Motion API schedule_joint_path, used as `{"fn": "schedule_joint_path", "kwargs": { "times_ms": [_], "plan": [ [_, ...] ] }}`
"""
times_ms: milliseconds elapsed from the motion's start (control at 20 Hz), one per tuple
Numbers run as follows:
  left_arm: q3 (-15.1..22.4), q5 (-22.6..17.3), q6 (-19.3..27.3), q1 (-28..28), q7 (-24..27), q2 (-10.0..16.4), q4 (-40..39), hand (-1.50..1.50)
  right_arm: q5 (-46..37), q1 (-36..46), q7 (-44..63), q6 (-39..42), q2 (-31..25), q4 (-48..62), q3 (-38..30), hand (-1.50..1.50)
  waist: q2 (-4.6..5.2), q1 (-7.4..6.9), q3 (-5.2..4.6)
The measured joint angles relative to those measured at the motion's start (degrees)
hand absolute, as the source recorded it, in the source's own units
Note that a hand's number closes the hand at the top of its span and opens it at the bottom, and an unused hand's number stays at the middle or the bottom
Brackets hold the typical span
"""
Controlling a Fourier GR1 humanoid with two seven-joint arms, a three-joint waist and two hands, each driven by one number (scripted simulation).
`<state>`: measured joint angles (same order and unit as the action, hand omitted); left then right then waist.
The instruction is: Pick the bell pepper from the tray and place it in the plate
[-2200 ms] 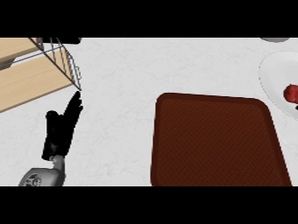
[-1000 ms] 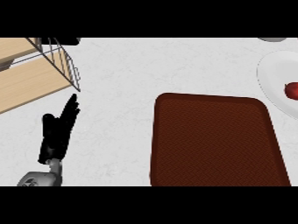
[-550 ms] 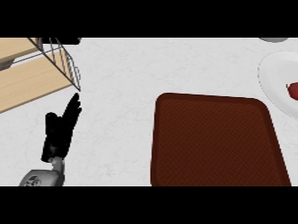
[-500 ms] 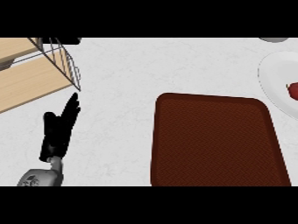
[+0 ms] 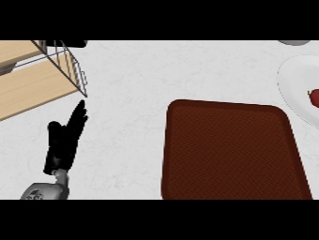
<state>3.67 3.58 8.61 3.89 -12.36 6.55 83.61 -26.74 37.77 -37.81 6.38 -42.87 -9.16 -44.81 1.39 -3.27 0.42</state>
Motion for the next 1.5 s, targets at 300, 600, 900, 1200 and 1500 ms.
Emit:
{"fn": "schedule_joint_path", "kwargs": {
  "times_ms": [300, 600, 900, 1200, 1500],
  "plan": [
    [-0.08, 0.09, -0.01, 0.18, -0.38, -0.08, 0.32, 0.0, -0.01, -1.47, 0.17, -1.17, -0.77, 0.33, 0.03, -1.5, 0.05, 0.02, 0.05],
    [-0.23, 0.16, 0.07, 0.29, -0.64, -0.21, 0.26, 0.0, 0.34, -3.06, 0.17, -1.24, -2.52, 0.46, -0.29, -1.5, 0.07, 0.19, 0.08],
    [-0.61, 0.18, -0.03, 0.29, -0.67, 0.09, 0.37, 0.0, 1.77, -5.45, -1.45, -1.58, -3.5, 0.61, -1.79, -1.5, 0.1, 0.27, 0.15],
    [-1.1, -0.19, -0.64, 0.17, 0.43, 0.36, -0.51, 0.0, 3.21, -7.05, -1.59, -2.37, -5.03, 0.74, -3.4, -1.5, 0.18, 0.31, 0.2],
    [-0.81, 0.12, -0.48, 0.58, 0.7, -0.11, -0.89, 0.0, 3.79, -8.04, -0.71, -4.04, -5.56, 0.92, -4.09, -1.5, 0.2, 0.21, 0.24]
  ]
}}
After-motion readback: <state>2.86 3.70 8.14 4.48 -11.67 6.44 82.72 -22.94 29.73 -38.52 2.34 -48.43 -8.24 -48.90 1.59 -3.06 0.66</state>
